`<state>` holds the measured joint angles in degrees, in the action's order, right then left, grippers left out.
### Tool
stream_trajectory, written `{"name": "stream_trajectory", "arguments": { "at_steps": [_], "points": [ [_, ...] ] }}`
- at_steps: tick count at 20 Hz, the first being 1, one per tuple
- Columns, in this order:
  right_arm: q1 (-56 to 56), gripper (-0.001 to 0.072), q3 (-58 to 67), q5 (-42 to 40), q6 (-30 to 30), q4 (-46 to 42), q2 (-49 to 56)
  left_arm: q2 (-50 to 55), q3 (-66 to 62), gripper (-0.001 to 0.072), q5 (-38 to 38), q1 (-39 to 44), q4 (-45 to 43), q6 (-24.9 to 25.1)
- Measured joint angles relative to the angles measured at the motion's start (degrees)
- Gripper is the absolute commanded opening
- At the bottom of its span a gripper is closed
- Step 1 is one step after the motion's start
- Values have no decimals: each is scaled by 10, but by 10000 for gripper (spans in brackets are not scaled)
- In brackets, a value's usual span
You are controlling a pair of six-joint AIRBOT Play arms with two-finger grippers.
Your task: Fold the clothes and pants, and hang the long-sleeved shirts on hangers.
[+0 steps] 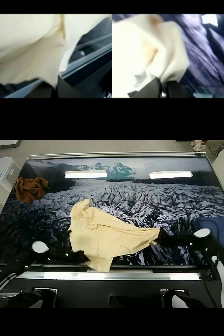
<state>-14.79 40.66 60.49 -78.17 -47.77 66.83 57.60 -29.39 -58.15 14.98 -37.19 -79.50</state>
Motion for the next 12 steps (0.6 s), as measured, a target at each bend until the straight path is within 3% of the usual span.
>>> {"name": "stream_trajectory", "arguments": {
  "at_steps": [5, 8, 12],
  "points": [
    [2, 47, 264, -28, -3, -39, -79, -124, -324, 22, -1, -128, -48, -2],
    [3, 47, 416, -43, -42, -80, -133, -152, -548, 22, 29, -207, -54, -4],
    [3, 47, 496, -32, -93, -117, -201, -169, -695, 22, 44, -249, -42, -5]
  ]
}}
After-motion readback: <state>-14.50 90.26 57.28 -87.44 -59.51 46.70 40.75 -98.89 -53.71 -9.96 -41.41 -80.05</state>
